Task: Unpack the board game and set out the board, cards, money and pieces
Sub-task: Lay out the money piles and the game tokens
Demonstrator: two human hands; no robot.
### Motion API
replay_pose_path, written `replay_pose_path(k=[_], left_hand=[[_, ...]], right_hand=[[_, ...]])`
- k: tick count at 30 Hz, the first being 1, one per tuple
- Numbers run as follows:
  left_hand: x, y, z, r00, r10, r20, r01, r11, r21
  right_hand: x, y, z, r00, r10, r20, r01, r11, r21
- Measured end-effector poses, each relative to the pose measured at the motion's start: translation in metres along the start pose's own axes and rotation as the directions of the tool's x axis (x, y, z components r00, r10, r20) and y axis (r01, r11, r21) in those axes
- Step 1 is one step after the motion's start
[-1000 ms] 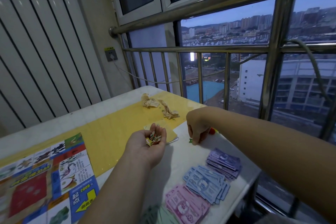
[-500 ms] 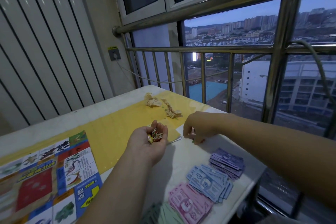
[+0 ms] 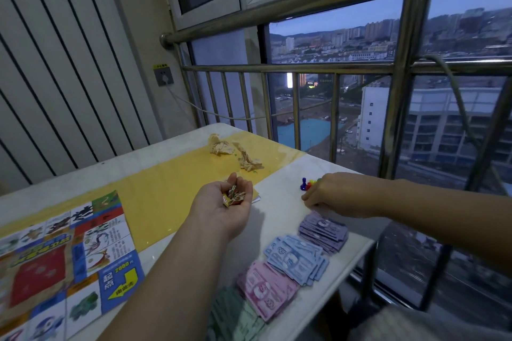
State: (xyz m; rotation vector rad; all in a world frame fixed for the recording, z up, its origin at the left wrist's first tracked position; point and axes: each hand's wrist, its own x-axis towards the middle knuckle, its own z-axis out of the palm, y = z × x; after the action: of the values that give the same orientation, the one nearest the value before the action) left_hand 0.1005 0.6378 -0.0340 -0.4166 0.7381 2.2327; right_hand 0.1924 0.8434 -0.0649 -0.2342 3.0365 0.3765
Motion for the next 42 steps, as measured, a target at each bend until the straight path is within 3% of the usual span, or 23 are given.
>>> replay_pose_path(k=[11,24,30,34,39,42], left_hand=[[-0.017,-0.036,0.015,0.999,-0.031,0.04,0.03,0.999,0.019],[-0.034,-0.066,0.013,0.998,-0.051,0.04,0.051,0.999,0.01],[-0.043,-0.073,0.012,0.998,-0.038,0.046,0.037,0.999,0.033],[-0.051,-0.079,0.009,0.999,-0.021,0.049,0.019,0.999,0.045],[-0.057,-0.083,0.006,0.999,-0.031,0.04,0.029,0.999,0.04],[-0.063,-0.085,0.004,0.998,-0.031,0.055,0.029,0.999,0.028]], right_hand=[[-0.047,-0.009,0.003,0.998,0.058,0.025,-0.058,0.998,-0.005],[-0.101,-0.023,-0.001,0.997,0.075,-0.009,-0.071,0.974,0.214],[-0.112,-0.029,0.014,0.96,0.112,-0.258,-0.047,0.969,0.244],[-0.119,-0.031,0.026,0.915,0.087,-0.395,-0.024,0.986,0.163],[-0.122,-0.026,0.027,0.903,0.042,-0.429,0.008,0.993,0.115],[-0.119,-0.027,0.016,0.906,0.104,-0.411,-0.029,0.982,0.186]])
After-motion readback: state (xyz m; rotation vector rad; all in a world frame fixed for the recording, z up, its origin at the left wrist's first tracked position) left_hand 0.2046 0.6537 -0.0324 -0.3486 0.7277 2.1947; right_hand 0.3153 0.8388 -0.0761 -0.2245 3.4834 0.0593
